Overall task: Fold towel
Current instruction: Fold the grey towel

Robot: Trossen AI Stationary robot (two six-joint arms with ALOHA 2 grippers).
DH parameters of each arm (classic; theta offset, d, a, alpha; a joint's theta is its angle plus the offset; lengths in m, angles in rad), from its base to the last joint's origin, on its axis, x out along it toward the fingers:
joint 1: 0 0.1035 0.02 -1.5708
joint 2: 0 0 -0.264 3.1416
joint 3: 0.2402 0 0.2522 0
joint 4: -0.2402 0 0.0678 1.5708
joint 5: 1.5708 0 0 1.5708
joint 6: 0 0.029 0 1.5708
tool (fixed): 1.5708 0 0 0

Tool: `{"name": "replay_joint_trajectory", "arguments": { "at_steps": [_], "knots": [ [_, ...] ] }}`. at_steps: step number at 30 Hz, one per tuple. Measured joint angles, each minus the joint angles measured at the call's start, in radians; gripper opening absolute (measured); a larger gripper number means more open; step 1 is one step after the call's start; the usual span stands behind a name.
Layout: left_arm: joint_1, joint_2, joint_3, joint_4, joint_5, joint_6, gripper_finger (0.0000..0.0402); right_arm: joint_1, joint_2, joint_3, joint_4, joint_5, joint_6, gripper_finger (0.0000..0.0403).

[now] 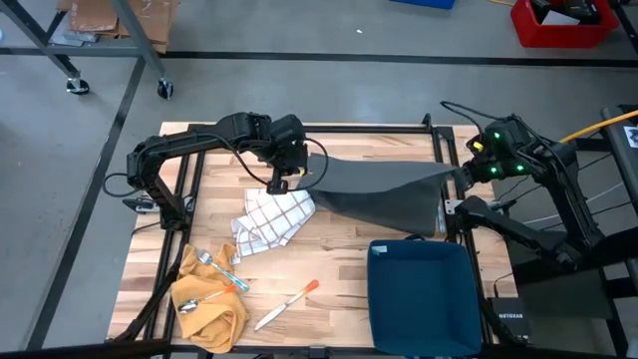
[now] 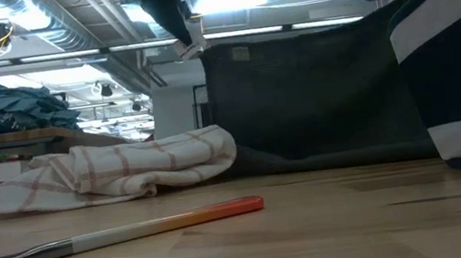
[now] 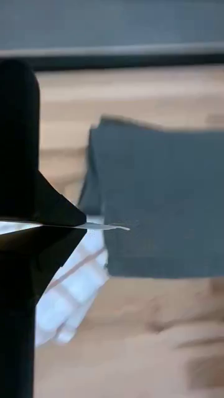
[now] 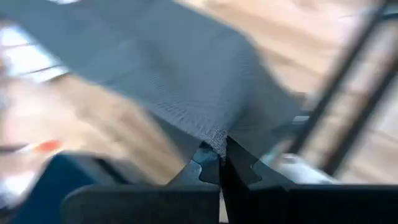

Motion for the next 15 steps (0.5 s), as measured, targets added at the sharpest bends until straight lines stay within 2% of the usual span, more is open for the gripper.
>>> {"name": "replay_joint_trajectory", "arguments": {
  "at_steps": [6,11,15],
  "knots": [
    [0.053,0.003,0.000,0.197,-0.075,-0.002,0.0000,0.000,0.005,0.000,0.003,0.243,0.009,0.0001],
    [0.115,0.003,0.000,0.286,-0.142,0.005,0.0000,0.000,0.005,0.000,0.028,0.327,-0.013,0.0001],
    [0.166,0.003,0.000,0.340,-0.146,0.004,0.0000,0.000,0.005,0.000,0.108,0.339,-0.015,0.0001]
  ]
}}
